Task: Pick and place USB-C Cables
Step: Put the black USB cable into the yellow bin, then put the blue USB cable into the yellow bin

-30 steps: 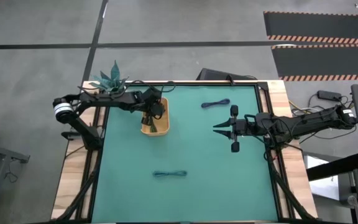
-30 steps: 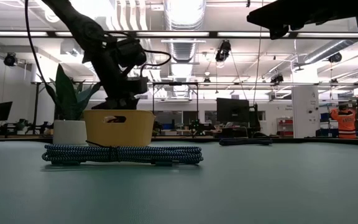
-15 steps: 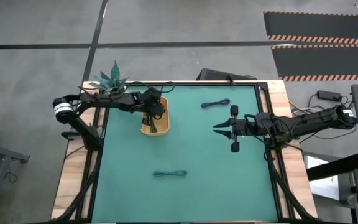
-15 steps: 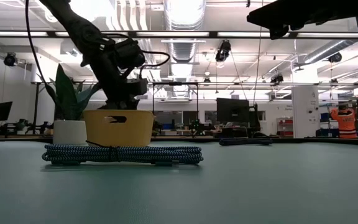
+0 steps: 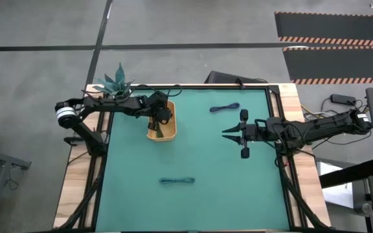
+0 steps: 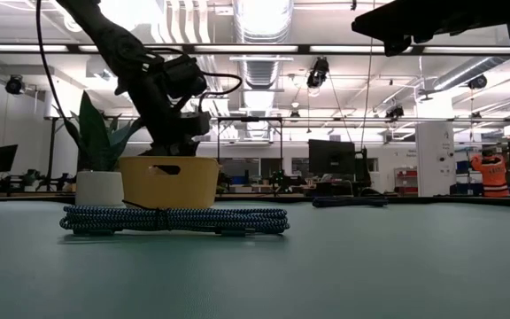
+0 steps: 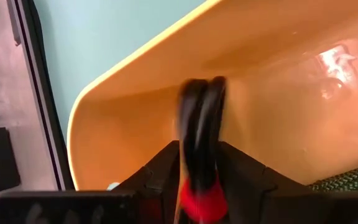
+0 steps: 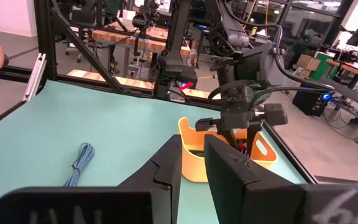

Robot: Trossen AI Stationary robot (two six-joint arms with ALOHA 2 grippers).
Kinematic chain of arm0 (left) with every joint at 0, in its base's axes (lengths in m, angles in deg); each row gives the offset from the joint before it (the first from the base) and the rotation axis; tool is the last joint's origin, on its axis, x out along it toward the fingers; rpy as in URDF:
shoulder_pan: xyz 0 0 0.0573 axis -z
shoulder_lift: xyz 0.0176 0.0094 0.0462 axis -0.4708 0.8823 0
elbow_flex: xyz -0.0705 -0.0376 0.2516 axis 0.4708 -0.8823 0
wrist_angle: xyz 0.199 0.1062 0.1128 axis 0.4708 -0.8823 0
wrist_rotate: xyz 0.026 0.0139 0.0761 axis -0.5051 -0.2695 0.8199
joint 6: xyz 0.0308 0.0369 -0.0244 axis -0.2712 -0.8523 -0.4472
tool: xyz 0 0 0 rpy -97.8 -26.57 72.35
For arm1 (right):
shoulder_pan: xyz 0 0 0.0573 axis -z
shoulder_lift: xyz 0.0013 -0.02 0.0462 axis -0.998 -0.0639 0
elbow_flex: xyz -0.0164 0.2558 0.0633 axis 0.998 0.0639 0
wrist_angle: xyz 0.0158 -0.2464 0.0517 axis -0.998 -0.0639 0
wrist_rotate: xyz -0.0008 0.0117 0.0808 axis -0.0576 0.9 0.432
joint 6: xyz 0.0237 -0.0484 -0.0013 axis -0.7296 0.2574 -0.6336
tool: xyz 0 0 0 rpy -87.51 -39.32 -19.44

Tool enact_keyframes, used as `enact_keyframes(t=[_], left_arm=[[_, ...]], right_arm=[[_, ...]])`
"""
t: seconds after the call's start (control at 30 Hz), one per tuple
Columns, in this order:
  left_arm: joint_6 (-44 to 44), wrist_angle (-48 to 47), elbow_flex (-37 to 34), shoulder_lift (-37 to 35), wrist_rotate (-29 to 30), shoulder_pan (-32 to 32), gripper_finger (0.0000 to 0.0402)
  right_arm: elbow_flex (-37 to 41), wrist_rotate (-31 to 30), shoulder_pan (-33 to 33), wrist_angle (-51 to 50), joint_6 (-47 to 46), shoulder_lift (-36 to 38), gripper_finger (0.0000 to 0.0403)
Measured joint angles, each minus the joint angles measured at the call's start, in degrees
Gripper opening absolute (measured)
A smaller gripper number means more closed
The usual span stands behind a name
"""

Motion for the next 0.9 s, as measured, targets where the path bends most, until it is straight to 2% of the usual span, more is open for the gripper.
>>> enact_keyframes(t=[0.23,0.63,0.9], left_arm=[[-0.1,0.0,0.0,0.0,3.6,0.0,0.0103],[0.2,0.0,0.3,-0.1,5.2,0.4,0.0103],[0.3,0.0,1.9,-0.3,10.9,3.0,0.0103]], right_arm=[[0.0,0.0,0.0,0.0,0.0,0.0,0.0059],[0.0,0.0,0.0,0.0,0.0,0.0,0.0059],[0.0,0.0,0.0,0.0,0.1,0.0,0.0059]])
